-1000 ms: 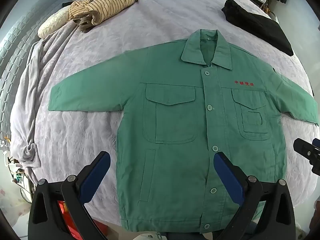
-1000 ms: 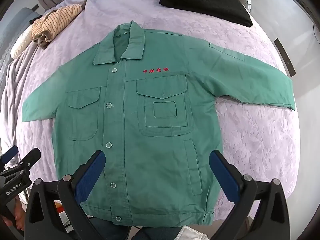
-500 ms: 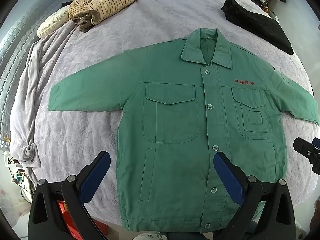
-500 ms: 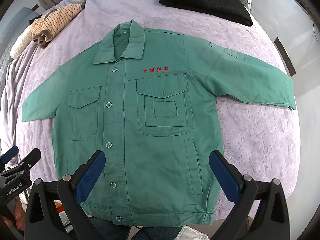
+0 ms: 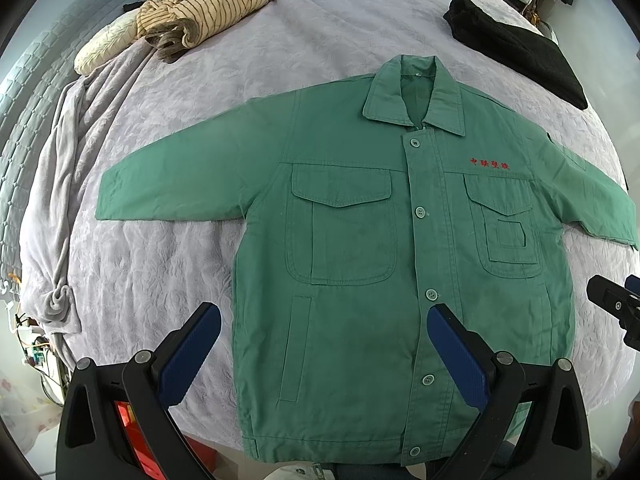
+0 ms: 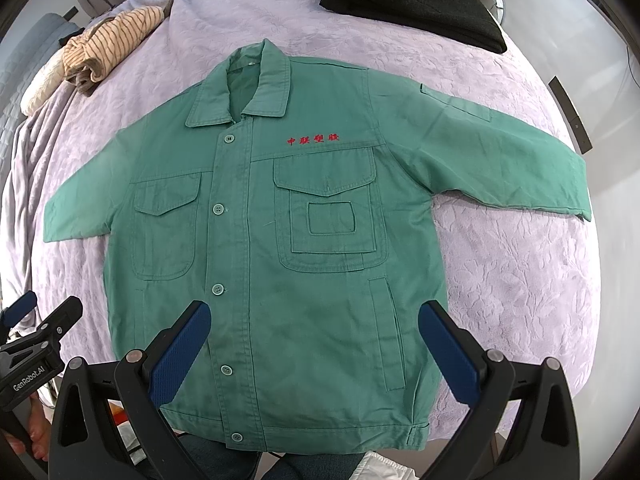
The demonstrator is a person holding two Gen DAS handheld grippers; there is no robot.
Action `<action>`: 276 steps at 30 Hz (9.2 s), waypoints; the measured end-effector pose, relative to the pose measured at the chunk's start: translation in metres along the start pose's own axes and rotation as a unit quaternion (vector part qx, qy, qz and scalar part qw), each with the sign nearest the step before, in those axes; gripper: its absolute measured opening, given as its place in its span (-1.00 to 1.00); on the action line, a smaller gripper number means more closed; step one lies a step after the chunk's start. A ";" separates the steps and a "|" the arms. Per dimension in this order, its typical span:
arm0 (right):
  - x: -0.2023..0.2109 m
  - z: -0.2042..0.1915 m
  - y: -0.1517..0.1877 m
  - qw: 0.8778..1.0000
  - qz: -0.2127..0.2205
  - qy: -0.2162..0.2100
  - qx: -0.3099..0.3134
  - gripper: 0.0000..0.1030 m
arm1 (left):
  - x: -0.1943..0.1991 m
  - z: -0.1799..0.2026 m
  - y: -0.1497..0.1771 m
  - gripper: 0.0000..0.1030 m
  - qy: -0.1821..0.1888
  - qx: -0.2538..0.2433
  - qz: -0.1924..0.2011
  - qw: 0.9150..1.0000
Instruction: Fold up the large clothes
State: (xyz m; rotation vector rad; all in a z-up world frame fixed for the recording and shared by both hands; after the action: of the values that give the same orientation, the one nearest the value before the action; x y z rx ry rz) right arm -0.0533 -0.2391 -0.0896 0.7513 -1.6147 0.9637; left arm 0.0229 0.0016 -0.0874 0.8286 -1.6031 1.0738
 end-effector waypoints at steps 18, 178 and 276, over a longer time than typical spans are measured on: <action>0.000 -0.001 0.001 1.000 0.000 0.000 0.000 1.00 | 0.000 -0.001 0.000 1.00 -0.003 -0.001 -0.001 1.000; -0.146 -0.012 -0.095 0.851 0.011 -0.412 -0.325 0.17 | -0.123 -0.164 0.006 1.00 0.012 0.056 0.105 0.993; -0.098 0.165 -0.039 0.934 0.052 -0.272 -0.224 0.84 | -0.121 0.132 -0.005 1.00 0.017 -0.055 0.006 0.998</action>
State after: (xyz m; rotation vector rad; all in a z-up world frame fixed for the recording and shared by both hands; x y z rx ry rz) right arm -0.0733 -0.4031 -0.1951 0.6436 -2.2761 0.4314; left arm 0.0129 -0.1211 -0.2177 0.7242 -1.6260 0.9931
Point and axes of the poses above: each gripper's, at about its wrist camera, not at the fingertips, and x roughly against the way its jaws point, z to its right, y to its underside, the point moved 9 cm from there along -x, roughly the way its jaws point, and after that the axes turned 6 degrees about -x, right-handed, at the moved point
